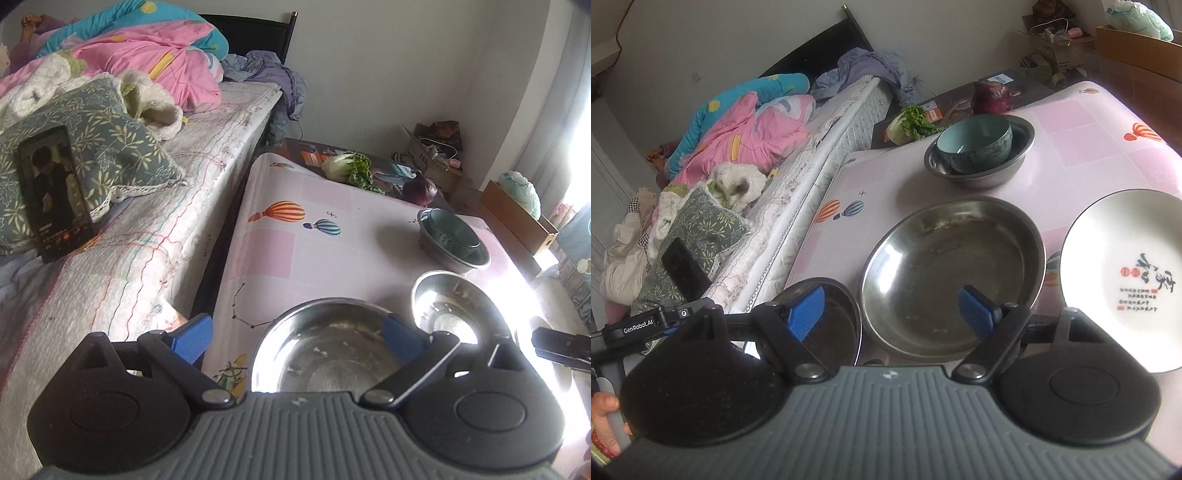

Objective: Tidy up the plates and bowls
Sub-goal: 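Grasp a shallow steel plate with the right gripper while the left gripper grasps a steel bowl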

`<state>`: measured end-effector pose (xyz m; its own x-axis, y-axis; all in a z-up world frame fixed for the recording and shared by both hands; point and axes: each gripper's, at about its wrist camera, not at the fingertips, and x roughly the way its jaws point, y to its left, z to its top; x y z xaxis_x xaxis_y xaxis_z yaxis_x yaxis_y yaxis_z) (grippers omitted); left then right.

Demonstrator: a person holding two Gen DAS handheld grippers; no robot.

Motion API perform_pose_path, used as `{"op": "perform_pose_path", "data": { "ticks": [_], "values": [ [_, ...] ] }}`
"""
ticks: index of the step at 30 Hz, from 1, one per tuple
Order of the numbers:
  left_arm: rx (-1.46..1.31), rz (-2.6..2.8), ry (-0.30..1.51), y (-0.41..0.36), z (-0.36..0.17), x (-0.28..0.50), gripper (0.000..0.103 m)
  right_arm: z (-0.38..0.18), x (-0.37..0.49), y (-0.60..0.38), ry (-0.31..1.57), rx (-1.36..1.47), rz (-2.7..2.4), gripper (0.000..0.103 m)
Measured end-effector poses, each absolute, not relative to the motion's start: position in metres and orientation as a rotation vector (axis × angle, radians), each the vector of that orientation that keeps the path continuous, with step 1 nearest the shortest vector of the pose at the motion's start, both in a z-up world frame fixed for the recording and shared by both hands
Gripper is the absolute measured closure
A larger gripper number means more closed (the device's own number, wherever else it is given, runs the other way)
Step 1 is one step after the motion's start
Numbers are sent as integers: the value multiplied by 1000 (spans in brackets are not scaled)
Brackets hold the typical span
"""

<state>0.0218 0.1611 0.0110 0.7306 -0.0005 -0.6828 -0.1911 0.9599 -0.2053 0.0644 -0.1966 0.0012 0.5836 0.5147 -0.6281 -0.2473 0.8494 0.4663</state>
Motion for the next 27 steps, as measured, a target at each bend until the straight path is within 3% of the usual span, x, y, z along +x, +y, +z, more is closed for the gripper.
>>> {"op": "perform_pose_path", "data": {
  "ticks": [9,14,27],
  "values": [
    [-227,119,821,168,-33,14,5,-41,52,-135,961,321,502,28],
    [-222,100,849,168,-47,19,14,-58,59,-122,1006,345,497,35],
    [-257,29,923,169,-66,30,62,-74,73,-105,1042,381,489,60]
  ]
}}
